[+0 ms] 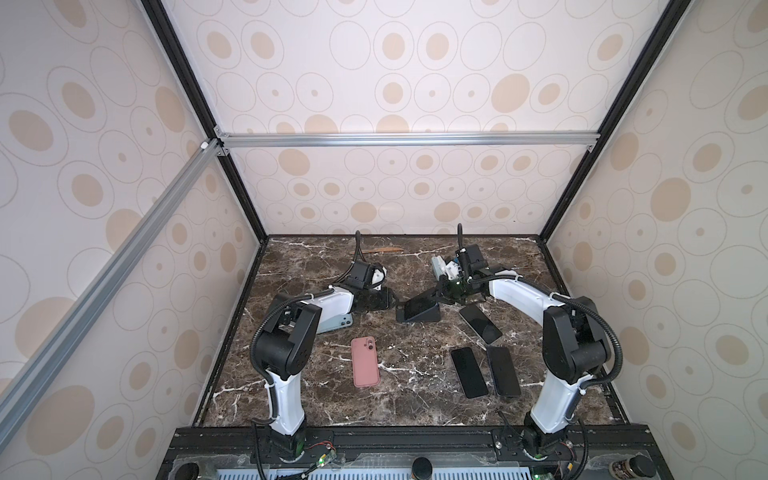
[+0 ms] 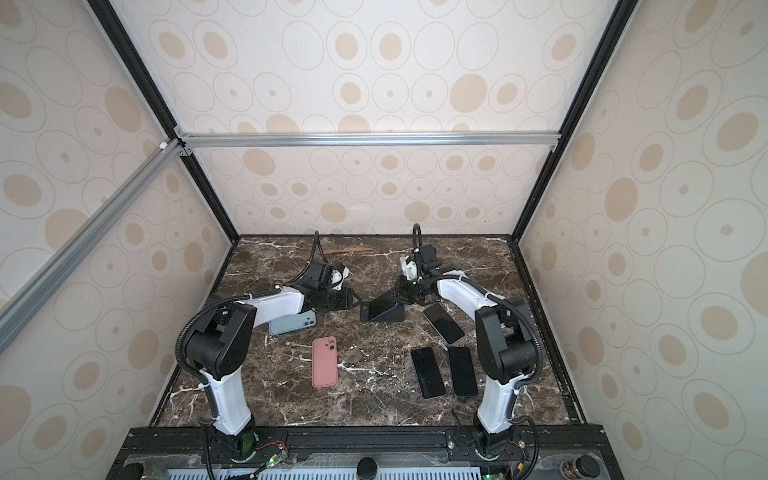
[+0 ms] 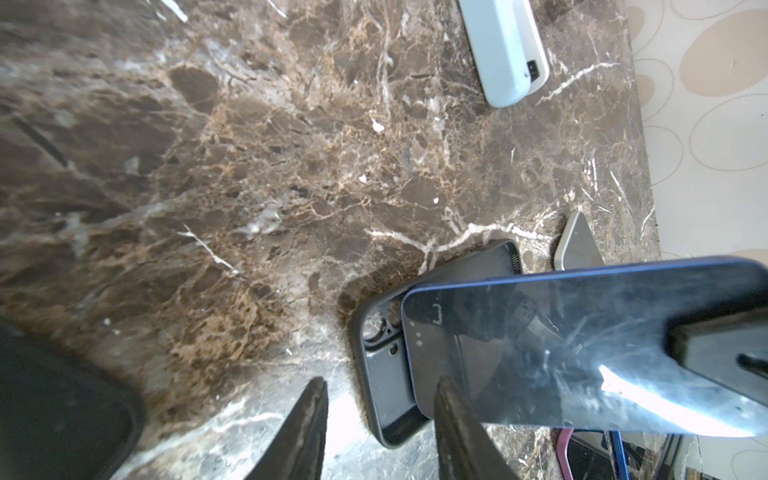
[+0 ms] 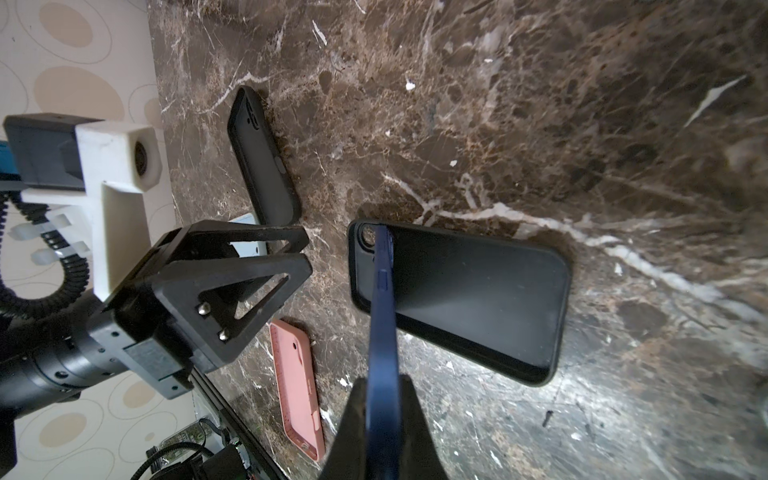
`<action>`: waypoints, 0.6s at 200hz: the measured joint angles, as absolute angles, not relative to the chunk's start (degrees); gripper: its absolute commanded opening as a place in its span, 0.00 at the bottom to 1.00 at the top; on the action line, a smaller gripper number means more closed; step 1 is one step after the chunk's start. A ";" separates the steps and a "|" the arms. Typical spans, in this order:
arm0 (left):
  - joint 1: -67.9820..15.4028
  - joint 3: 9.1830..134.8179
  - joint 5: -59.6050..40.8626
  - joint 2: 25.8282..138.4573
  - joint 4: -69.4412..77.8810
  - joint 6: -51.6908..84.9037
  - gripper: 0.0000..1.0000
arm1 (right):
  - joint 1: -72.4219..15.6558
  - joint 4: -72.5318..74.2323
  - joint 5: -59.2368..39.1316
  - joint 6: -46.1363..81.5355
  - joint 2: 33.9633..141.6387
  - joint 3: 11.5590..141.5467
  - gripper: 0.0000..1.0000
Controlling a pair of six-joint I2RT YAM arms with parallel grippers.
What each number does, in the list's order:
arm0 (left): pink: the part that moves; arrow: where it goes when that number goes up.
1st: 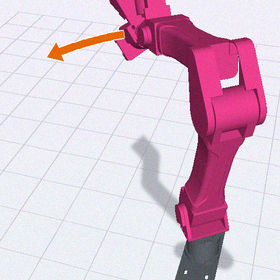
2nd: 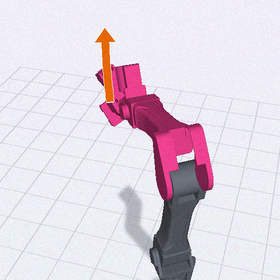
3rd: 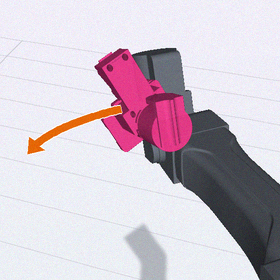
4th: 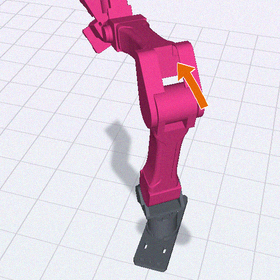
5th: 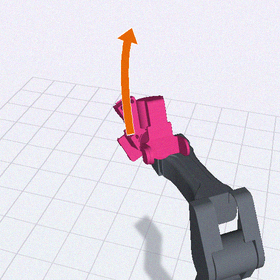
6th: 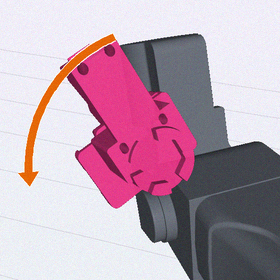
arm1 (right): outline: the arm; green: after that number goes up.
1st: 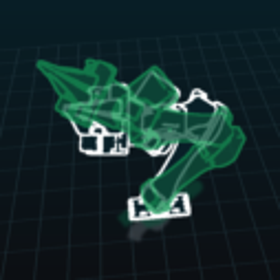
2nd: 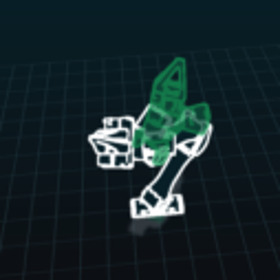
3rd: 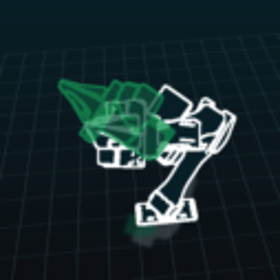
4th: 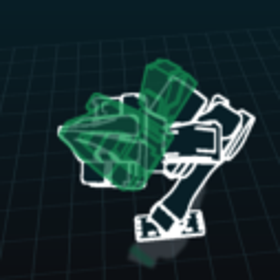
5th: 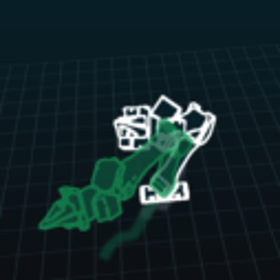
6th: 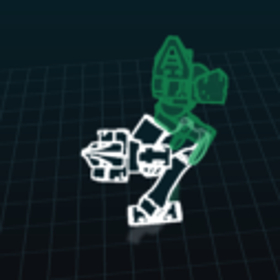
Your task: Put the phone into the phone case
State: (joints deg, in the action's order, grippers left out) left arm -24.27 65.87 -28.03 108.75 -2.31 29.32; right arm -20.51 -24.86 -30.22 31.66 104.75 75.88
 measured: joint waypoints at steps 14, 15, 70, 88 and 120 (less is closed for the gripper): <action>-24.27 65.10 -28.03 108.53 -2.15 29.32 0.42 | -20.51 -24.86 -30.24 31.68 104.75 75.88 0.00; -24.27 65.06 -28.03 108.53 -2.15 29.32 0.42 | -20.51 -24.86 -30.24 31.68 104.75 75.88 0.00; -24.27 64.12 -28.49 109.27 -2.00 29.43 0.42 | -20.51 -24.86 -30.24 31.66 104.75 75.90 0.00; -24.27 63.29 -28.73 109.27 -0.69 30.04 0.42 | -20.51 -24.86 -30.26 31.64 104.75 75.90 0.00; -24.34 62.00 -29.10 109.27 -0.32 30.68 0.42 | -20.51 -25.10 -30.26 31.46 104.75 75.99 0.00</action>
